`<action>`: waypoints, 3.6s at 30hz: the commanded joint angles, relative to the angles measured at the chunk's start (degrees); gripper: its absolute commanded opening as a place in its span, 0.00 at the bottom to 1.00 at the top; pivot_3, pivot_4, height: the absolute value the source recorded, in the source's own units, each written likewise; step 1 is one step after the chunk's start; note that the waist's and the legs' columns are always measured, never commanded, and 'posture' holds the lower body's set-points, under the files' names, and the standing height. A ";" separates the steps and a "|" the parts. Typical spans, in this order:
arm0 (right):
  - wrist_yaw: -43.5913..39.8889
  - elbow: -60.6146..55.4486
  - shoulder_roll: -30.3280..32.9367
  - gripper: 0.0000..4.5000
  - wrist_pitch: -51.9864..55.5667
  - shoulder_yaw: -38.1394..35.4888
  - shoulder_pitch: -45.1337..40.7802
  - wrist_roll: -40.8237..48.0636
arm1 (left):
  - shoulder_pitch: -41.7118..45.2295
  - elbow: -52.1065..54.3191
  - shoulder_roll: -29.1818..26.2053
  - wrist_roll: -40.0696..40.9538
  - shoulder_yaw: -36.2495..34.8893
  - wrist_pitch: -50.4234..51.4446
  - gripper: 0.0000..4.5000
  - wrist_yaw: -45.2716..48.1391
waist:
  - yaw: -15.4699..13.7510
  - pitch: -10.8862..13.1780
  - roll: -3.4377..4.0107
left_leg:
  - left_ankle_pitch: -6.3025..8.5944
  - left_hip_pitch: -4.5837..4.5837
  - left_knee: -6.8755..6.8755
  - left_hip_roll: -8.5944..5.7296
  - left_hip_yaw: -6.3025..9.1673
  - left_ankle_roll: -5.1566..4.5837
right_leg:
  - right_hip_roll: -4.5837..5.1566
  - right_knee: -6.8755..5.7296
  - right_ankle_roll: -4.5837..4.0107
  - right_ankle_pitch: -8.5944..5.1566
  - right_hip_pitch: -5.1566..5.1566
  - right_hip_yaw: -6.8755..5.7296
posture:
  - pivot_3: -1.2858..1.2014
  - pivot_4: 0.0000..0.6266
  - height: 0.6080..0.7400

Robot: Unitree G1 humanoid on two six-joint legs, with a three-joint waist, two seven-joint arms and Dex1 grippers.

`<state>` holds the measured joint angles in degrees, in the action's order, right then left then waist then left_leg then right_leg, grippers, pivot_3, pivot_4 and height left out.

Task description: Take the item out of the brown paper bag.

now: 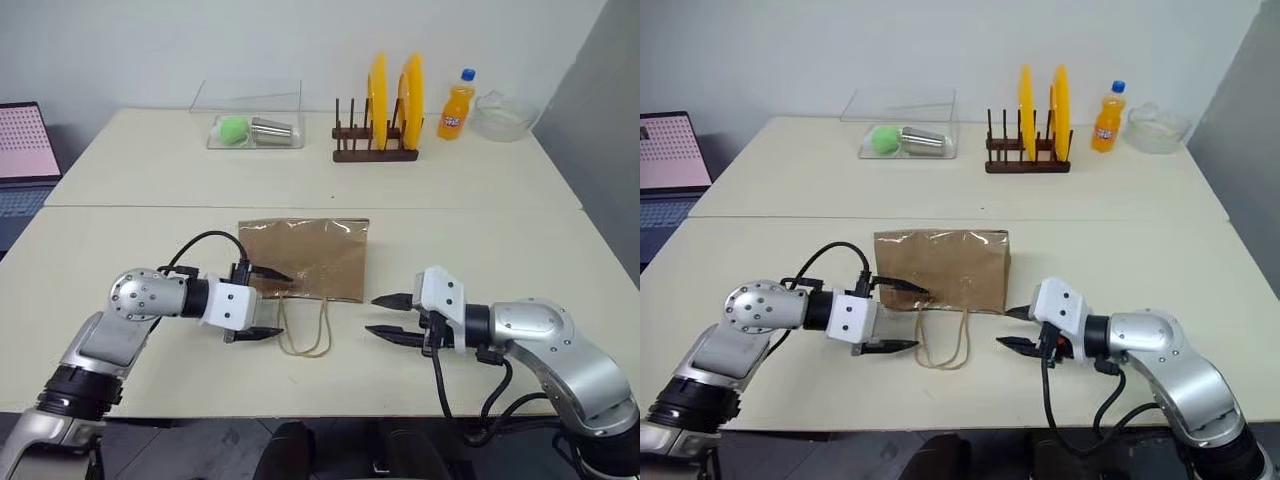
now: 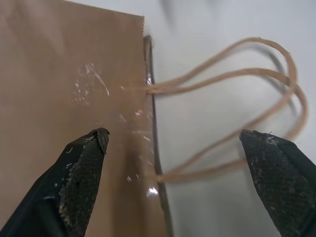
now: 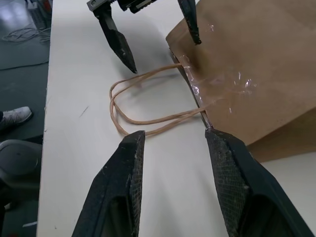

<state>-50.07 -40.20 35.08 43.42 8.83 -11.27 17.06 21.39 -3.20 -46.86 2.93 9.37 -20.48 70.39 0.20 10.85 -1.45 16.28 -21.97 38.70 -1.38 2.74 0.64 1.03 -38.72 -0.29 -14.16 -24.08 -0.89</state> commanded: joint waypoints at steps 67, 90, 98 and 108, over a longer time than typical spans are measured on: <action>3.95 -6.08 8.09 0.45 0.25 -3.27 0.99 14.35 | 4.87 -9.58 1.38 -5.69 12.86 -18.80 0.31 7.09 | -0.06 -0.03 -0.03 | 0.00 0.07 0.04 0.00 0.04 -0.01 | -0.06 -0.01 0.04 0.00 0.11 0.04 | 0.52 0.24 1.00; -3.61 8.26 6.81 0.45 -22.37 16.91 -11.01 -9.55 | 11.40 1.89 6.26 14.64 -1.35 27.11 0.01 0.52 | 0.78 -0.02 -0.05 | -0.01 0.09 0.08 0.06 0.09 0.00 | -0.19 -0.11 0.04 -0.01 0.07 0.05 | 0.52 0.24 1.00; -2.42 19.34 -2.64 0.45 -29.45 24.69 -15.68 -18.87 | 11.80 -2.15 6.09 13.89 -2.62 24.68 0.01 2.20 | 0.75 -0.03 -0.05 | -0.02 0.04 0.08 0.01 0.10 0.02 | -0.13 -0.15 0.02 0.00 0.02 0.06 | 0.52 0.24 1.00; -1.38 29.87 -9.74 0.45 -35.91 29.14 -18.99 -27.88 | 12.55 -3.56 6.23 13.74 -2.92 23.02 0.01 2.81 | 0.78 -0.03 -0.05 | -0.02 0.06 0.08 0.01 0.10 0.02 | -0.13 -0.19 -0.01 0.02 0.01 0.07 | 0.52 0.24 1.00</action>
<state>-51.66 -10.73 25.71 10.02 37.64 -29.37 -9.40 32.44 -7.27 -40.42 16.54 8.27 3.31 73.19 0.98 10.82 -1.50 16.26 -21.90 38.79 -1.37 2.84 0.65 0.90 -38.91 -0.30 -14.14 -24.07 -0.81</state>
